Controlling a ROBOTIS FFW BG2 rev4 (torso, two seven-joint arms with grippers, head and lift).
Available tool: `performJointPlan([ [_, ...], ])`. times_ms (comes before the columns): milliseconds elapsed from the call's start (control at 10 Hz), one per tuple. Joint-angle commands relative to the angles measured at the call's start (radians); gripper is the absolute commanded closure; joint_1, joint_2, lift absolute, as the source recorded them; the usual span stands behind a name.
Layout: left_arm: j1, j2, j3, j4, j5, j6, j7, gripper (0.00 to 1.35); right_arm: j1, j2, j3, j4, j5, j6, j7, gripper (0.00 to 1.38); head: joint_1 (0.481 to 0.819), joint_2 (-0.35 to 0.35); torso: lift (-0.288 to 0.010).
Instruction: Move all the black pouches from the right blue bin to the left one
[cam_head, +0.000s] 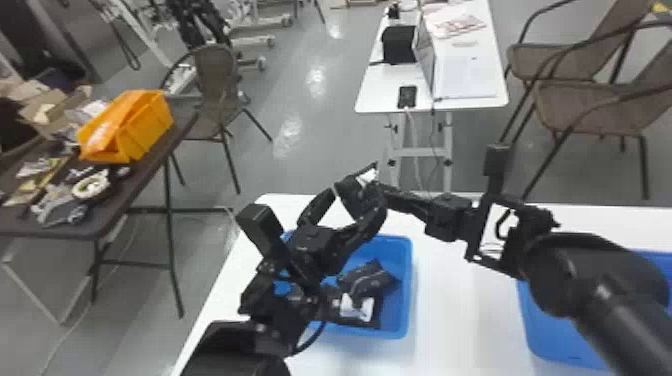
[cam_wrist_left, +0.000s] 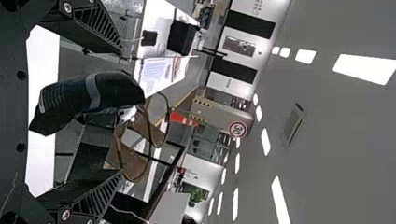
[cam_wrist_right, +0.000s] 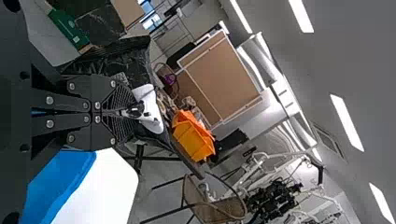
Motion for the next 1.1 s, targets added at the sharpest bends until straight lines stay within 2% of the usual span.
performJointPlan([
  [0,-0.007,-0.002,0.001,0.000,0.006,0.020,-0.002,0.11,-0.005,0.000,0.019,0.008,-0.016,0.000,0.000,1.28,0.695,0.264,0.000],
  [100,-0.007,-0.006,0.007,0.000,0.003,0.035,-0.002,0.11,-0.005,0.000,0.028,0.015,-0.028,0.000,0.000,1.28,0.695,0.266,0.000],
  [200,-0.006,-0.012,0.012,0.000,-0.010,0.052,-0.002,0.29,-0.005,0.000,0.030,0.015,-0.031,0.000,0.001,1.28,0.695,0.270,0.000],
  [300,-0.006,-0.012,0.026,-0.034,-0.053,0.113,0.006,1.14,-0.003,0.000,0.030,0.015,-0.033,0.000,0.001,1.28,0.695,0.272,0.000],
  [400,-0.007,-0.018,0.043,-0.063,-0.111,0.149,0.006,1.17,-0.002,-0.002,0.030,0.016,-0.036,0.000,0.003,1.28,0.695,0.274,0.000],
  [500,0.002,-0.021,0.044,-0.060,-0.108,0.094,0.012,1.21,-0.002,0.000,0.030,0.019,-0.039,0.000,0.001,1.28,0.695,0.279,0.000],
  [700,0.016,-0.051,0.064,-0.060,-0.126,0.060,0.012,1.22,0.001,0.000,0.030,0.024,-0.046,0.000,0.003,1.28,0.695,0.290,0.000],
  [1000,0.019,-0.049,0.066,-0.060,-0.129,0.041,0.012,1.22,0.001,-0.002,0.030,0.025,-0.046,0.000,0.003,1.28,0.695,0.298,0.000],
])
